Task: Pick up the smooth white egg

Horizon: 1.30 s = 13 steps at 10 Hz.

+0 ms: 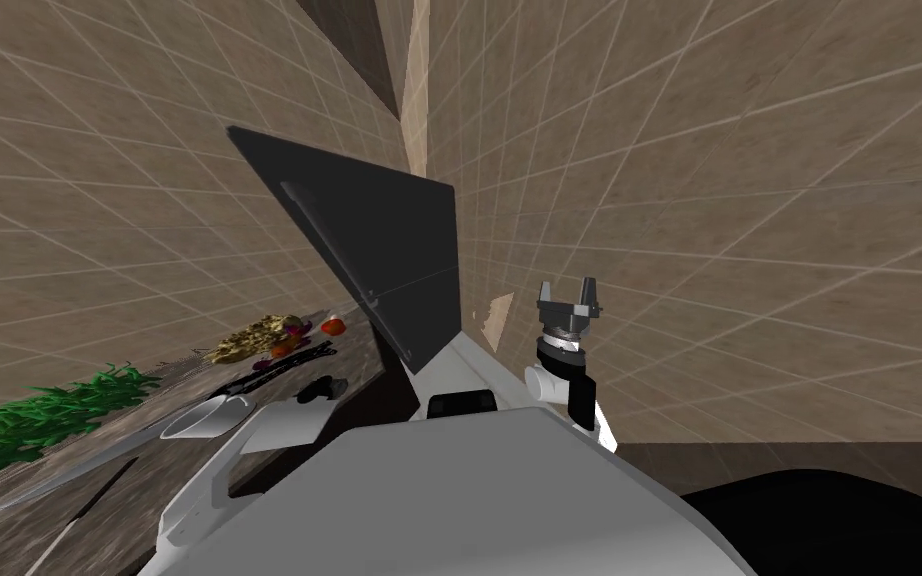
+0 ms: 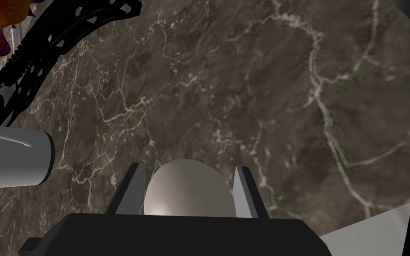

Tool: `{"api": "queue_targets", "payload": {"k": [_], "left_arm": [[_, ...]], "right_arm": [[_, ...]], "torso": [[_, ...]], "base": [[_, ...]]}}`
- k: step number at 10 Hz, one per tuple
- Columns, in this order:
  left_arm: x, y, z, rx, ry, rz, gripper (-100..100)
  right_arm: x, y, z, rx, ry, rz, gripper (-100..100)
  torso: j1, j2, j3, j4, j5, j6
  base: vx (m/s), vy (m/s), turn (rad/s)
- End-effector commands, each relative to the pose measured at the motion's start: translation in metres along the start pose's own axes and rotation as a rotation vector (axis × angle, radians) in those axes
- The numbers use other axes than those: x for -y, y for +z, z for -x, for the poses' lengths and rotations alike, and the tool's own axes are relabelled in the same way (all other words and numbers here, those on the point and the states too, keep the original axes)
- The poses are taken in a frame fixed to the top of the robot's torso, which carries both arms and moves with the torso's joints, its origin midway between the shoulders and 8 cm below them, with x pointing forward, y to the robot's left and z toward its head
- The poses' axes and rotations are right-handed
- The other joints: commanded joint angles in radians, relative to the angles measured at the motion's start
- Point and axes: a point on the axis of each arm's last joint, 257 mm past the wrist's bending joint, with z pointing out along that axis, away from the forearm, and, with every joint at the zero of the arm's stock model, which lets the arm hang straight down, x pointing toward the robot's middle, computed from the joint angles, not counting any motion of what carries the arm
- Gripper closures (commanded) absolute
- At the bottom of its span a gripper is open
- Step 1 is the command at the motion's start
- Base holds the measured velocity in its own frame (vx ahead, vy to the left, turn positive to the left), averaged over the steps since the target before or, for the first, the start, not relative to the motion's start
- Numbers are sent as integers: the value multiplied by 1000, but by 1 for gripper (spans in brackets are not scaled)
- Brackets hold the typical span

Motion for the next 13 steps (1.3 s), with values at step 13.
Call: {"api": "queue_targets", "payload": {"k": [13], "left_arm": [[-37,-74,33,-114,132,98,100]], "right_arm": [[0,0,0,0,0,0,0]], "torso": [[0,2,1,0,0,3]], "base": [[107,5,141]]}}
